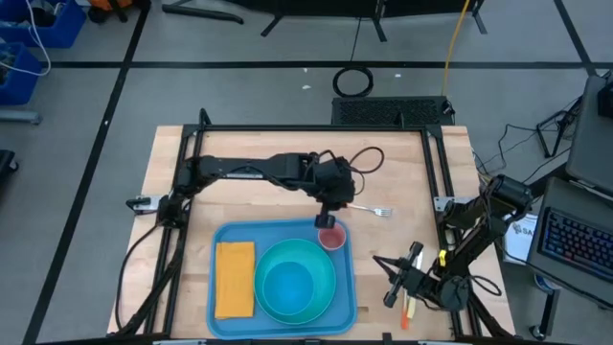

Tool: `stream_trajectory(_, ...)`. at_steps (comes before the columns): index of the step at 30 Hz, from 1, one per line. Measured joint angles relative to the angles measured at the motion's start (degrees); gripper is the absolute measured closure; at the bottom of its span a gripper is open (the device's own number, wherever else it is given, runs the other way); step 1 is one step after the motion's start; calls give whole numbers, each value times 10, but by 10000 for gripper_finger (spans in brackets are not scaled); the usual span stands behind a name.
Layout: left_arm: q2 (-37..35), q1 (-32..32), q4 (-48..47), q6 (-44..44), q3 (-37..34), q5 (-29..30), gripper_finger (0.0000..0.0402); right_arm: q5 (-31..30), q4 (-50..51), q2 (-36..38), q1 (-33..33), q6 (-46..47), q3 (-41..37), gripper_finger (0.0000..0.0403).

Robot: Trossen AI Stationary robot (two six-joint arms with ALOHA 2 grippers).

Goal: Set up tray
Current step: Put the orange fork on the yellow table napkin

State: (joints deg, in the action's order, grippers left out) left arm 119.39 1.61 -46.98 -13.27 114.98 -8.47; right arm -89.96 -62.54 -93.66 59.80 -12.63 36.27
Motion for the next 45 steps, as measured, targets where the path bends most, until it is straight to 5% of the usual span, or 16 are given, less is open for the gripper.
stream_trajectory(7,-67,-39,-27,2,-56,-10,397,46,-14,45,-12,-19,-3,387)
stream_trajectory(12,-172,-74,111,30,-222,-8,398,53,1,52,-28,-7,-3,327)
stream_trajectory(17,-300,-122,300,67,-421,86,396,126,48,57,-68,60,-3,268)
stream_trajectory(26,-458,-186,487,117,-656,176,397,340,369,171,-214,269,-3,236)
stream_trajectory(35,-528,-216,593,142,-783,217,397,555,638,300,-380,360,-3,249)
stream_trajectory(45,-578,-216,669,170,-865,231,390,727,791,311,-515,377,-3,251)
